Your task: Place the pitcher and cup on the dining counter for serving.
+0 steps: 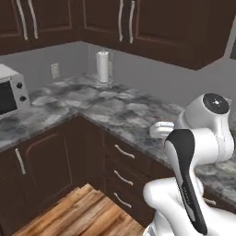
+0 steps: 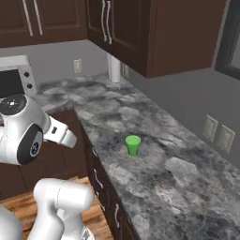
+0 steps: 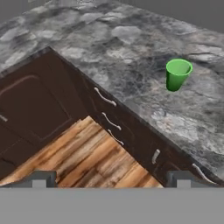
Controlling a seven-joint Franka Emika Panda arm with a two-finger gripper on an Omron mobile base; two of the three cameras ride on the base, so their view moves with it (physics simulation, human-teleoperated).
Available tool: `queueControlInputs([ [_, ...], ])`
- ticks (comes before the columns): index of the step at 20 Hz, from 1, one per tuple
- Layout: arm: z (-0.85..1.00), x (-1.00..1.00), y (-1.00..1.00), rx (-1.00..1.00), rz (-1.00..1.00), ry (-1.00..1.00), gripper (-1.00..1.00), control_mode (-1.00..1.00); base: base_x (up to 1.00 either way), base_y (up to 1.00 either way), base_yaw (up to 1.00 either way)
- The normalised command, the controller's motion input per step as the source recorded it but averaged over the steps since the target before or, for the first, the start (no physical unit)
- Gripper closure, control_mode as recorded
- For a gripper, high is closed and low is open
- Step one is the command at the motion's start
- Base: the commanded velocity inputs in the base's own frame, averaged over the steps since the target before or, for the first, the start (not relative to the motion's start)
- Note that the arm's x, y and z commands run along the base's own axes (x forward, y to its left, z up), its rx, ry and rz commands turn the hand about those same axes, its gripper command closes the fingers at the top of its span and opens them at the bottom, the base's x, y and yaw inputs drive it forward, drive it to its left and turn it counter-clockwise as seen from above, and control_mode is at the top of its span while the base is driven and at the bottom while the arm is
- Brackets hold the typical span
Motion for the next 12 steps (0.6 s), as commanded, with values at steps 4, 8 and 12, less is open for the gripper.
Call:
queueControlInputs([
  [4, 0.0, 0.0, 0.0, 0.0, 0.0, 0.0, -1.0, 1.0, 0.01, 0.26, -0.93],
  [8, 0.0, 0.0, 0.0, 0.0, 0.0, 0.0, -1.0, 1.0, 0.47, 0.42, -0.71],
  [12, 0.0, 0.0, 0.0, 0.0, 0.0, 0.0, -1.0, 1.0, 0.53, 0.62, -0.52],
])
